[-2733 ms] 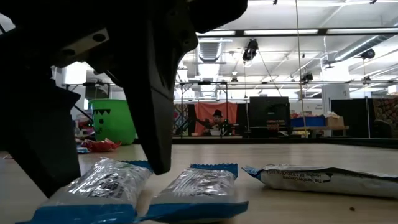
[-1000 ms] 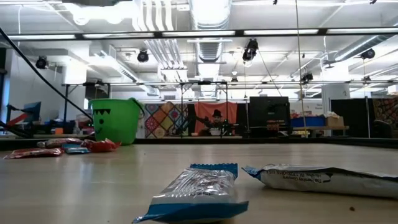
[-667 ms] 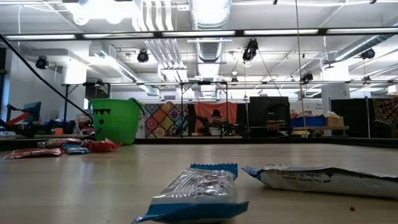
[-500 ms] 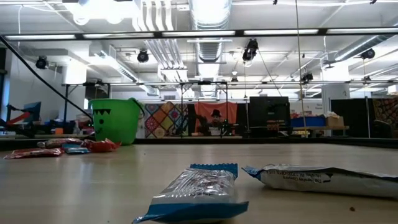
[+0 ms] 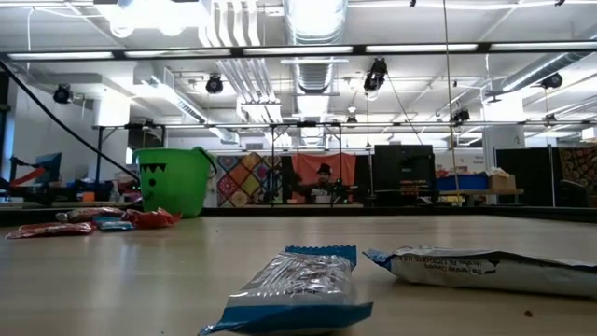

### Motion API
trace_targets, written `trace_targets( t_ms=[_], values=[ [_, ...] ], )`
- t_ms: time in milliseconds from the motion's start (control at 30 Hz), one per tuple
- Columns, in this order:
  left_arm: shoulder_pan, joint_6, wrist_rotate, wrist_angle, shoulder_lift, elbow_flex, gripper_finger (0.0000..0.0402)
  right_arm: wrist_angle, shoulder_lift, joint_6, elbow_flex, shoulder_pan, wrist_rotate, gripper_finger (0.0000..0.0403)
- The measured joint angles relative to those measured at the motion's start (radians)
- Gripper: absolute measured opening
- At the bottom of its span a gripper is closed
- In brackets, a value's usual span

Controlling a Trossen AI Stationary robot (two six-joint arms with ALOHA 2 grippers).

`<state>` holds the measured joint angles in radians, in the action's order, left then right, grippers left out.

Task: Sort candy
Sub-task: Put the white chocolate into the black bucket

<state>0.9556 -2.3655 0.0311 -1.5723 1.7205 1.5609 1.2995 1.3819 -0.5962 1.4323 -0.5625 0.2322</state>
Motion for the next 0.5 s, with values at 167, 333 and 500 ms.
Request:
trace_targets(
  t_ms=[167,333,500],
  values=[
    [0.004,0.019,-0.040,0.012,-0.048,-0.078,0.0016,0.000,0.000,-0.033,0.000,0.000,0.000,0.0038],
    [0.003,0.068,-0.112,0.027,-0.060,-0.087,0.0076,0.000,0.000,-0.034,0.000,0.000,0.000,0.0038],
    [0.003,0.079,-0.123,0.033,-0.066,-0.086,0.0150,0.000,0.000,-0.033,0.000,0.000,0.000,0.0038]
  ],
)
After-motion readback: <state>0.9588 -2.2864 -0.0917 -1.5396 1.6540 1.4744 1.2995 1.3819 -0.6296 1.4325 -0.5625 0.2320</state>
